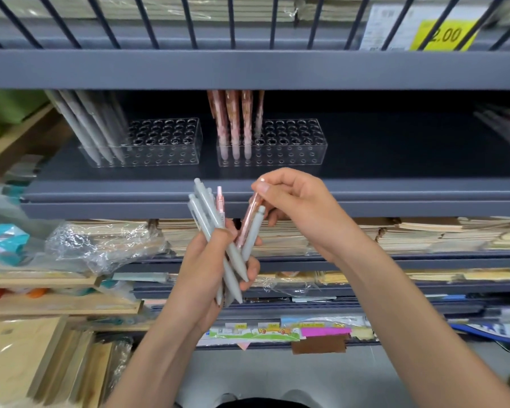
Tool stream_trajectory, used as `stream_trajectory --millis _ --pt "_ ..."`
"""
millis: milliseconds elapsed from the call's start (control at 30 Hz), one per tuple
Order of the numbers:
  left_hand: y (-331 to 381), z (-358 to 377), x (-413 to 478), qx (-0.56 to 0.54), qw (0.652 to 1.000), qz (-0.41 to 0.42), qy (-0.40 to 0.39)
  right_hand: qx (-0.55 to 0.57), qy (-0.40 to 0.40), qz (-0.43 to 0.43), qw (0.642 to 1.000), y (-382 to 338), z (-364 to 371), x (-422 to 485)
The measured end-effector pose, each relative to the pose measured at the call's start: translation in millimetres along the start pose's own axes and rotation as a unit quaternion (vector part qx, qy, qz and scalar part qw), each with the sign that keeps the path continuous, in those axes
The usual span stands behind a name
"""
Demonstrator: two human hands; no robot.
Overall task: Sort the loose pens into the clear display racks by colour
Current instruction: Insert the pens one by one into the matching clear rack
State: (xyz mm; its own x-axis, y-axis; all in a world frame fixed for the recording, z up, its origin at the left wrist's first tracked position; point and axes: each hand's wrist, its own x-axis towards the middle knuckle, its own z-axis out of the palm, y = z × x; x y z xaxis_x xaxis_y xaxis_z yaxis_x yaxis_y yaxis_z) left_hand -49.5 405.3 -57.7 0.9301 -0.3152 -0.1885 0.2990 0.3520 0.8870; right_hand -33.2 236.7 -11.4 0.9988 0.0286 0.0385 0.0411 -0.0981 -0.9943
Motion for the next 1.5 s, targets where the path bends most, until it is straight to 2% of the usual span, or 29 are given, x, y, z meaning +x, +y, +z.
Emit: stream_trajectory --millis 133,233,367,500,667,833,1033,1233,1400,1500 --pt "1.3 -3.1 -1.5 0.033 0.999 -0.01 -0.011 0.095 0.099 -0.014 0.99 -9.8 1.9 5.8" --pt "-1.3 -8.7 -6.3 0.036 0.999 -0.034 0.001 0.135 0.192 -0.063 0.97 -22.2 -12.9 13.3" --pt "-2.3 -16.9 -7.3 0.042 0.998 -0.048 0.0 0.077 0.297 -0.161 0.938 -33.2 -26.9 26.0" --pt "2.6 -22.4 -7.3 0.022 0.999 -0.026 -0.025 -0.042 0.376 -0.161 0.912 -32.2 -30.0 40.1" --pt "8.7 -30.7 -11.2 0.012 0.999 -0.023 -0.035 -0.085 0.344 -0.21 0.911 -31.7 -17.6 63.1" --pt "16.8 -36.4 -16.7 0.01 0.999 -0.032 -0.009 -0.202 0.302 -0.143 0.921 -36.6 -17.1 96.2" --pt "23.4 -45.9 -21.4 0.0 1.0 -0.027 -0.007 -0.331 0.247 -0.079 0.907 -43.6 -9.8 112.1" --pt "23.0 -54.9 -21.6 0.013 1.0 -0.004 0.005 -0.324 0.256 -0.097 0.906 -52.6 -0.7 112.7" --pt "19.7 -54.7 -20.1 0.002 1.0 -0.005 -0.001 -0.298 0.245 -0.078 0.919 -53.3 -1.2 115.7" --pt "19.4 -52.3 -20.1 -0.009 1.0 0.007 -0.009 -0.249 0.268 -0.061 0.929 -49.7 -5.2 113.1"
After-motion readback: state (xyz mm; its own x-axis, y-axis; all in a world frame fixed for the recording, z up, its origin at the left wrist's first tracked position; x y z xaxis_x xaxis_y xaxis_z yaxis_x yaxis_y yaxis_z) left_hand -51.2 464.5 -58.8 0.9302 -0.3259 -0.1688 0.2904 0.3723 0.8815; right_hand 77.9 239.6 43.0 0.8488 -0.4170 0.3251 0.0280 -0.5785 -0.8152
